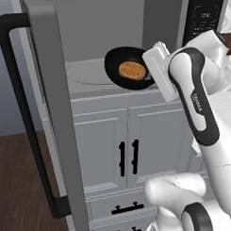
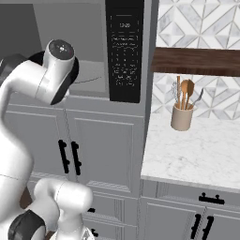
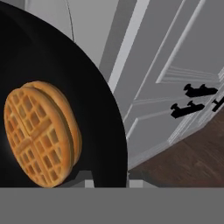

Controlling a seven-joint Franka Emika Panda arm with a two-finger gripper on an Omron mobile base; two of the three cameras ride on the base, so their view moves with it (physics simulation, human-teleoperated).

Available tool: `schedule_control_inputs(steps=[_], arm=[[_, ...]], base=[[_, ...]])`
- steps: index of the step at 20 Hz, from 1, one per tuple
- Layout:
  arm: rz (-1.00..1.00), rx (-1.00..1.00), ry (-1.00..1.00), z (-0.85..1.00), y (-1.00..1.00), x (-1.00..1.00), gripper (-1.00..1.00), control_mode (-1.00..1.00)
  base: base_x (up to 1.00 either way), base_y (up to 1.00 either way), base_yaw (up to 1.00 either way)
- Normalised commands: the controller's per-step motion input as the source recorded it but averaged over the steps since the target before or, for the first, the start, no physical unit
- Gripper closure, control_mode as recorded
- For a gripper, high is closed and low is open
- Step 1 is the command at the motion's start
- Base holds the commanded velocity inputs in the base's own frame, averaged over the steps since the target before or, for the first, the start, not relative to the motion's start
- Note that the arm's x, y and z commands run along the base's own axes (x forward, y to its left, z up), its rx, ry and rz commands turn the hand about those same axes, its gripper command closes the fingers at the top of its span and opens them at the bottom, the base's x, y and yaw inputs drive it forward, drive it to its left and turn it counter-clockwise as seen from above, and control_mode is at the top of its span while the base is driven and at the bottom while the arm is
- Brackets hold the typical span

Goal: Open the microwave, place the bowl with waffle inside the microwave, then close the microwave door and turn it on.

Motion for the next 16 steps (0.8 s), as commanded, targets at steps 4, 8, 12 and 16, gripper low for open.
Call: schedule_control_inputs(steps=[4, 8, 12, 16], arm=[[-0.02, 0.0, 0.0, 0.03, 0.48, 0.35, 1.0, -1.0], [-0.04, 0.07, 0.0, 0.21, 0.17, 0.33, 1.0, -1.0], [-0.13, 0.0, 0.0, 0.06, 0.13, 0.53, 1.0, -1.0], [-0.15, 0.0, 0.0, 0.01, 0.0, 0.62, 1.0, -1.0]], base=[[0.0, 0.0, 0.0], [0.0, 0.0, 0.0], [0.0, 0.0, 0.0], [0.0, 0.0, 0.0]])
